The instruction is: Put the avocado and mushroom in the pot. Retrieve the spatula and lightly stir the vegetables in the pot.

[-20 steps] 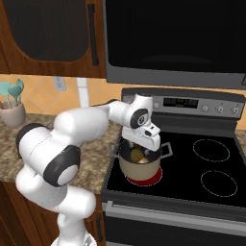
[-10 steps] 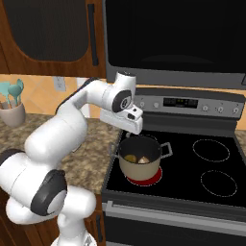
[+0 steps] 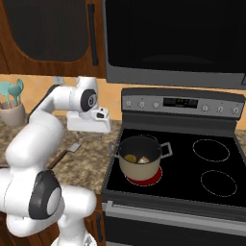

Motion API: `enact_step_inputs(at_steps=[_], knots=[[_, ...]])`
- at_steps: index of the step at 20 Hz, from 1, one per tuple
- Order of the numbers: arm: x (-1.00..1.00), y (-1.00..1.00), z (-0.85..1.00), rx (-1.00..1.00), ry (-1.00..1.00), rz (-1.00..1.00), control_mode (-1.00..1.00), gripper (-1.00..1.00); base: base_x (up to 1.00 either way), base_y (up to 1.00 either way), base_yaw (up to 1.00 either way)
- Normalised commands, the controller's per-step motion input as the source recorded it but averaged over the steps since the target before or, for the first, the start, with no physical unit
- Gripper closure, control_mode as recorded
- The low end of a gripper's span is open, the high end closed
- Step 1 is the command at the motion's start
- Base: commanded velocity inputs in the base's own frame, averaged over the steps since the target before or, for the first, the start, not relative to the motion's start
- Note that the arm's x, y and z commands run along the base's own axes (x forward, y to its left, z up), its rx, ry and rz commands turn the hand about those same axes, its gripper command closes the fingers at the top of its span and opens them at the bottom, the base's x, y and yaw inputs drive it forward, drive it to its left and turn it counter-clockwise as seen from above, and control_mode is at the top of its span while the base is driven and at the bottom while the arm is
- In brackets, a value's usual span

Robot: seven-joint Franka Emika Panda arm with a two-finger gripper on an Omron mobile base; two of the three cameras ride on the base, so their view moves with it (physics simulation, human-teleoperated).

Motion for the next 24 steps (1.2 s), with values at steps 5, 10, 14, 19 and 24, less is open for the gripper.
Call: enact_step_inputs(at_steps=[5,10,14,19,24], knots=[[0.0,0.46,-0.09,-0.04,0.14,0.06,-1.0,-1.0,0.0,0.0,0.0],[0.0,0.0,0.0,0.0,0.0,0.0,-1.0,-1.0,0.0,0.0,0.0],[0.0,0.43,-0.05,0.0,-0.03,-0.03,-1.0,-1.0,0.0,0.0,0.0],[0.0,1.0,-0.34,-0.05,-0.07,-0.25,-1.0,-1.0,0.0,0.0,0.0],[0.0,1.0,-0.46,-0.09,0.0,-0.24,-1.0,-1.0,0.0,0.0,0.0]])
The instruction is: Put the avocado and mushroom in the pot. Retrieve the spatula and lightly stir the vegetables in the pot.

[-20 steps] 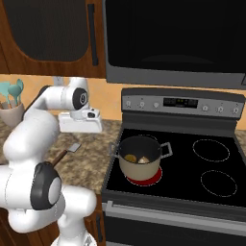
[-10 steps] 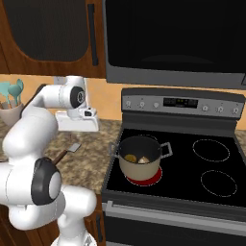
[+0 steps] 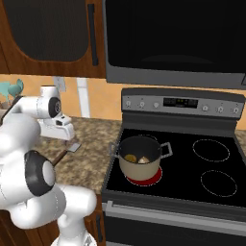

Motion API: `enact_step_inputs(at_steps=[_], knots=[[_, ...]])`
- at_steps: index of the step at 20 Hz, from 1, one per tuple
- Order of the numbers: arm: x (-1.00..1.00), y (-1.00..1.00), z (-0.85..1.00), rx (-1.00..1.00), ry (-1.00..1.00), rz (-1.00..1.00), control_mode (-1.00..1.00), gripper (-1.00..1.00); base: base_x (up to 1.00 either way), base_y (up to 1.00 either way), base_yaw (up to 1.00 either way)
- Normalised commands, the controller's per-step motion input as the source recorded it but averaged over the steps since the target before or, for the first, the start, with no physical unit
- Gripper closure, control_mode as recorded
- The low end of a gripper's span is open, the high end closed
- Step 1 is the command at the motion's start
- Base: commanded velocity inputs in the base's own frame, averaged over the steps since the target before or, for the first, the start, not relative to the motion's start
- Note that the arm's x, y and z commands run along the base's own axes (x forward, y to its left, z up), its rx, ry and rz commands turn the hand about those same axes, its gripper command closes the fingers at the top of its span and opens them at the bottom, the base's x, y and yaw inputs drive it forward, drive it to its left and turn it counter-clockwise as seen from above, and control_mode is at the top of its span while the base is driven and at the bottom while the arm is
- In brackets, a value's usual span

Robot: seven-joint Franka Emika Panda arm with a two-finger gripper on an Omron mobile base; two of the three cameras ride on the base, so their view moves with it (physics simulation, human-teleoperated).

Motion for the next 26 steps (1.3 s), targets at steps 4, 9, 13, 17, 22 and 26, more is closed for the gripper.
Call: enact_step_inputs(at_steps=[4,9,13,17,22,26], knots=[[0.06,0.78,-0.43,-0.01,0.0,-0.18,-1.0,-1.0,0.0,0.0,0.0],[0.27,0.2,-0.36,0.01,0.0,-0.05,-1.0,-1.0,0.0,0.0,0.0],[0.15,-0.01,-0.44,0.06,-0.12,0.04,-1.0,-1.0,0.0,0.0,0.0],[0.0,-0.04,-0.4,0.02,-0.21,0.2,-1.0,-1.0,0.0,0.0,0.0],[-0.08,0.0,-0.1,0.01,-0.05,0.11,-1.0,-1.0,0.0,0.0,0.0],[-0.01,0.0,-0.19,0.01,0.0,0.0,-1.0,-1.0,0.0,0.0,0.0]])
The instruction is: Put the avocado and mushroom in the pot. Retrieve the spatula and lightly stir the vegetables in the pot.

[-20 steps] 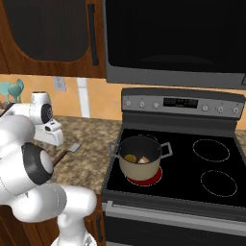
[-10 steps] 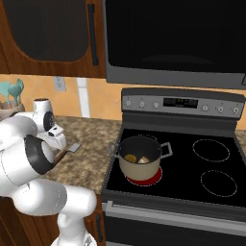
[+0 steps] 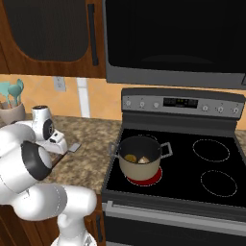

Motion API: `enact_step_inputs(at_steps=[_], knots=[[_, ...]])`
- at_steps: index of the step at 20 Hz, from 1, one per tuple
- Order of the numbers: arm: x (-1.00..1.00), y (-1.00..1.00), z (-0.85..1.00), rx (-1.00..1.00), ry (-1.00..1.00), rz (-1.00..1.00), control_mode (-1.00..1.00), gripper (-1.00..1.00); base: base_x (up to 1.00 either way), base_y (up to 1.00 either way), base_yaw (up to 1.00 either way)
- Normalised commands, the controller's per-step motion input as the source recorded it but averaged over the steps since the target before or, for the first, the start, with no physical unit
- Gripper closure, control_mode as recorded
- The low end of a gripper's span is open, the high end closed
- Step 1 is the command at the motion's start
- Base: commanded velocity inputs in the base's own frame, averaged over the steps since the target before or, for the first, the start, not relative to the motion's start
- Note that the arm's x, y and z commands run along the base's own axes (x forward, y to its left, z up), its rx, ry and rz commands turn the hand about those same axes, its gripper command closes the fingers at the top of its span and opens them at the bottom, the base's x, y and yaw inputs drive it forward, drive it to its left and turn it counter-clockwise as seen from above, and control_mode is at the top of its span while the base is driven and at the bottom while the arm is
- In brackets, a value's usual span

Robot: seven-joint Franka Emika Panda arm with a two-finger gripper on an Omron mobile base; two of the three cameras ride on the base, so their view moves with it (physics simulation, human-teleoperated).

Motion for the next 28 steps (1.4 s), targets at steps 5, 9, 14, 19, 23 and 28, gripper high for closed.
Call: enact_step_inputs(at_steps=[5,9,14,19,23,28], knots=[[0.0,0.0,-0.34,0.0,0.0,0.0,-1.0,-1.0,0.0,0.0,0.0],[0.0,0.0,-0.28,0.0,0.0,0.0,-1.0,-1.0,0.0,0.0,0.0],[0.0,0.0,-0.2,0.02,0.0,0.0,-1.0,-1.0,0.0,0.0,0.0],[0.0,0.0,-0.15,0.04,0.0,0.0,-1.0,-1.0,0.0,0.0,0.0],[0.0,0.0,-0.18,0.02,0.0,0.0,-1.0,-1.0,0.0,0.0,0.0],[0.0,0.0,-0.17,0.03,-0.01,0.0,-1.0,-1.0,0.0,0.0,0.0]])
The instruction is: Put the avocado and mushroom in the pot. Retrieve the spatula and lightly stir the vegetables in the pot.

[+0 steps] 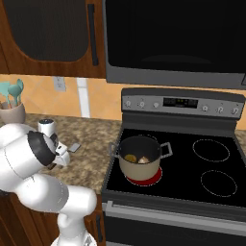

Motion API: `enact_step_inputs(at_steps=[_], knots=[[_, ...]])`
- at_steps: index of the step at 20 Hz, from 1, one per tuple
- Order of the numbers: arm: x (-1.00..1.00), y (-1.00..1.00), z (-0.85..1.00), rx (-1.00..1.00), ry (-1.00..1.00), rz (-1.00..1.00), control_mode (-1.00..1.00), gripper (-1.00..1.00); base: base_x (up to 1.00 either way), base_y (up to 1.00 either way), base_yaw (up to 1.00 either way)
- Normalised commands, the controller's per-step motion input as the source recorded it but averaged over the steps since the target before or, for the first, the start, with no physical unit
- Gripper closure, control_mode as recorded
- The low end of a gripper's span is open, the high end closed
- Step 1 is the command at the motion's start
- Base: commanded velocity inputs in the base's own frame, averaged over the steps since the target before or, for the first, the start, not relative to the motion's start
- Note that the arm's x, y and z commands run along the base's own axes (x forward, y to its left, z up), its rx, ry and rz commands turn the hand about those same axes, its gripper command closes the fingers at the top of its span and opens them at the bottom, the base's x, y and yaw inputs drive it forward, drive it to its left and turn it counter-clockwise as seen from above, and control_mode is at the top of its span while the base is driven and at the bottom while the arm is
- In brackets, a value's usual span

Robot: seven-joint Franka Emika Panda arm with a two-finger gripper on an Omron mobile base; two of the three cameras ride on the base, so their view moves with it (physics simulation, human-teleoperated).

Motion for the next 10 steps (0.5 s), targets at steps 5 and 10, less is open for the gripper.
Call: enact_step_inputs(at_steps=[5,10], knots=[[0.0,0.0,-0.02,0.0,0.0,0.0,-1.0,1.0,0.0,0.0,0.0],[0.0,0.0,0.0,0.0,0.0,0.0,-1.0,1.0,0.0,0.0,0.0]])
